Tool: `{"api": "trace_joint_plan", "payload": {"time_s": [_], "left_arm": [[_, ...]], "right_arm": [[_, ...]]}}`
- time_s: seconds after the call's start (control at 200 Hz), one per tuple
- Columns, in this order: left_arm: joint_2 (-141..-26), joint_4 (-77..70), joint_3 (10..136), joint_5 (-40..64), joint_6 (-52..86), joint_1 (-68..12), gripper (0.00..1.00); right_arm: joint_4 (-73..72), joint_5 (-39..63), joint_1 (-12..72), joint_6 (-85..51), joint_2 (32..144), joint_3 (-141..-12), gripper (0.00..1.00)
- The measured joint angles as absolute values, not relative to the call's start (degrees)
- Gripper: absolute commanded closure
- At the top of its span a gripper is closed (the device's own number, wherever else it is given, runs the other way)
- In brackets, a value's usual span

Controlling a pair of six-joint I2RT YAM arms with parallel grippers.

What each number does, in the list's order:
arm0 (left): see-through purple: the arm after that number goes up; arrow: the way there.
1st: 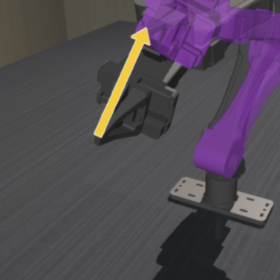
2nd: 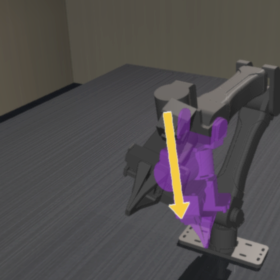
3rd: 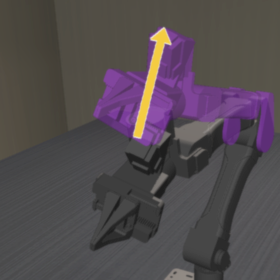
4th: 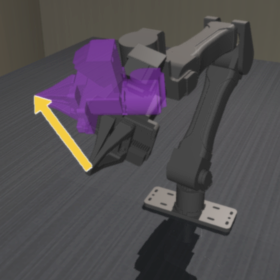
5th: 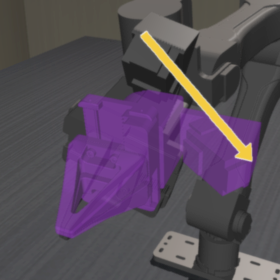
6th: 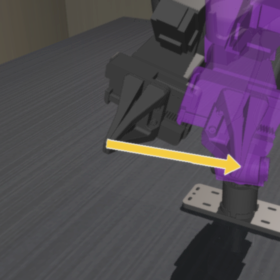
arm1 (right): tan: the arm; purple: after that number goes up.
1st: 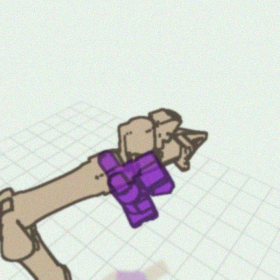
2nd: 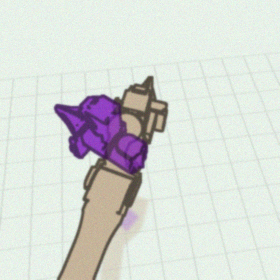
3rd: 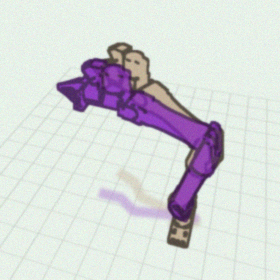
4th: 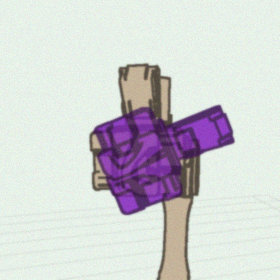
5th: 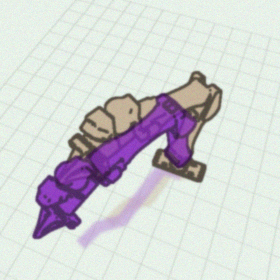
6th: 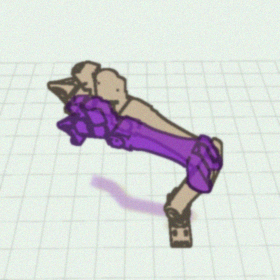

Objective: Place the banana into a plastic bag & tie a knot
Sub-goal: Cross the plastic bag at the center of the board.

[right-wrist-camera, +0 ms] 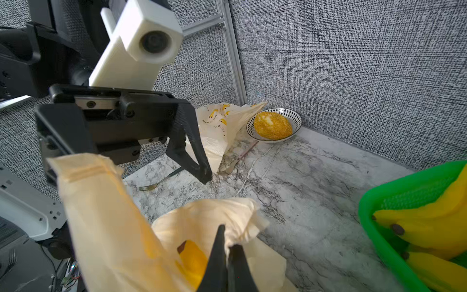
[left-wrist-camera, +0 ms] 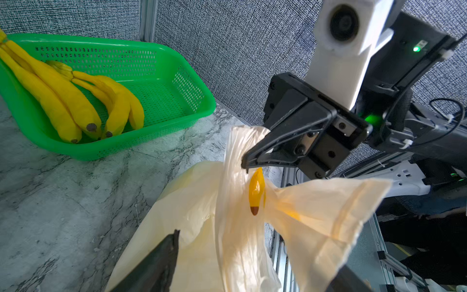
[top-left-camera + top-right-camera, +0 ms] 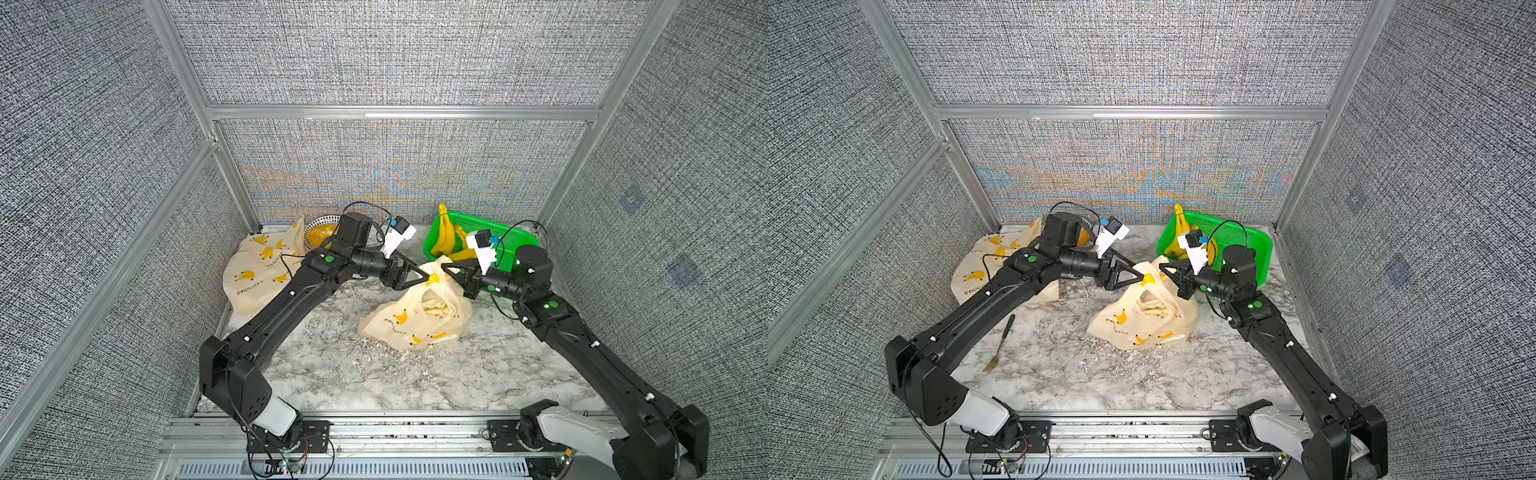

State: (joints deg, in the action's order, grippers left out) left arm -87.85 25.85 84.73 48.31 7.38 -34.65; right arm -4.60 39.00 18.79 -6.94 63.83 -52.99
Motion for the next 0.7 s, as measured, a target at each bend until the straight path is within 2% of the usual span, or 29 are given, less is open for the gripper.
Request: {"api": "trace_joint_plan", "payload": {"time_s": [0.265, 0.45, 0.701], "left_arm": [[-85.91, 27.99, 84.14, 45.78, 6.04, -38.06, 0.01], [-86.91, 30.98, 86.02, 38.68, 3.92, -41.36, 0.01], [-92.01, 33.45, 91.79, 31.07, 3.03, -42.02, 0.01]], "right_arm": [[-5.48, 37.39, 18.44, -8.08, 63.77, -51.64, 1.00], [-6.57, 37.41, 18.44, -8.82, 64.10, -51.07, 1.00], [-8.78, 38.06, 18.46, -10.04, 62.28, -47.35, 1.00]]}}
